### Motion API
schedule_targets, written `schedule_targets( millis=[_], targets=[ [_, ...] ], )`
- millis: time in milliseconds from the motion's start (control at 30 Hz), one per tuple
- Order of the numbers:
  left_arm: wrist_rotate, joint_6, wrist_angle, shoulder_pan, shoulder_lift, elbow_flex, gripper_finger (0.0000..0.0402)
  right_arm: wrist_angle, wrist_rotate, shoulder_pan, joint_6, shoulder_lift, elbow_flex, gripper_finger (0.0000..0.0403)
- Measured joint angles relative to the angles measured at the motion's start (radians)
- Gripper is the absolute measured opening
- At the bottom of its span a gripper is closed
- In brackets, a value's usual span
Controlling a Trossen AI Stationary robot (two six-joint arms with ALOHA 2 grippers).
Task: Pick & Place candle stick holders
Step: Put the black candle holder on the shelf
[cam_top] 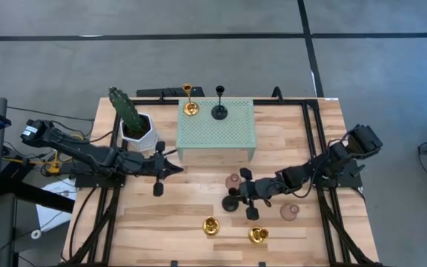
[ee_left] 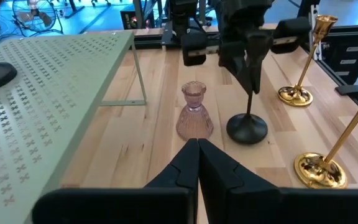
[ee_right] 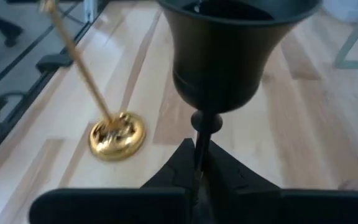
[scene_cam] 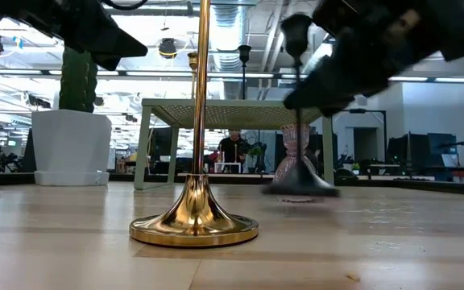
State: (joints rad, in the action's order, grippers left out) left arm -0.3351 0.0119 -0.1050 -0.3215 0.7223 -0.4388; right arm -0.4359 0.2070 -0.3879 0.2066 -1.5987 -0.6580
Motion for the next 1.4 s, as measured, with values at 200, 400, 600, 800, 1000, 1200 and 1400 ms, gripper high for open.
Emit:
schedule_targets(
  millis=[200,400,600,800,1000,1200,1400],
  targets=[
    [0.0,0.0,-0.009,0.0,0.0,0.002,0.0006,0.229,0.001,0.038,-0.045,0.065,-0.118,0.0005],
    [0.0,0.001,-0.012,0.0,0.0,0.003,0.0004,0.389,0.001,0.091,-0.154,0.14,-0.253,0.0003],
    [0.0,0.001,-0.016,0.0,0.0,0.003,0.0006,0.506,0.001,0.187,-0.251,0.175,-0.38,0.0001],
    [0.0,0.001,-0.017,0.0,0.0,0.003,0.0007,0.57,-0.049,0.307,-0.307,0.172,-0.473,0.0001],
    [0.0,0.001,-0.017,0.0,0.0,0.003,0.0007,0.574,-0.1,0.431,-0.313,0.171,-0.488,0.0001],
    [0.0,0.001,-0.02,0.0,0.0,0.003,0.0007,0.571,-0.163,0.539,-0.314,0.171,-0.488,0.0],
    [0.0,0.001,-0.024,0.0,0.0,0.003,0.0008,0.539,-0.267,0.612,-0.313,0.17,-0.488,0.0]
  ],
)
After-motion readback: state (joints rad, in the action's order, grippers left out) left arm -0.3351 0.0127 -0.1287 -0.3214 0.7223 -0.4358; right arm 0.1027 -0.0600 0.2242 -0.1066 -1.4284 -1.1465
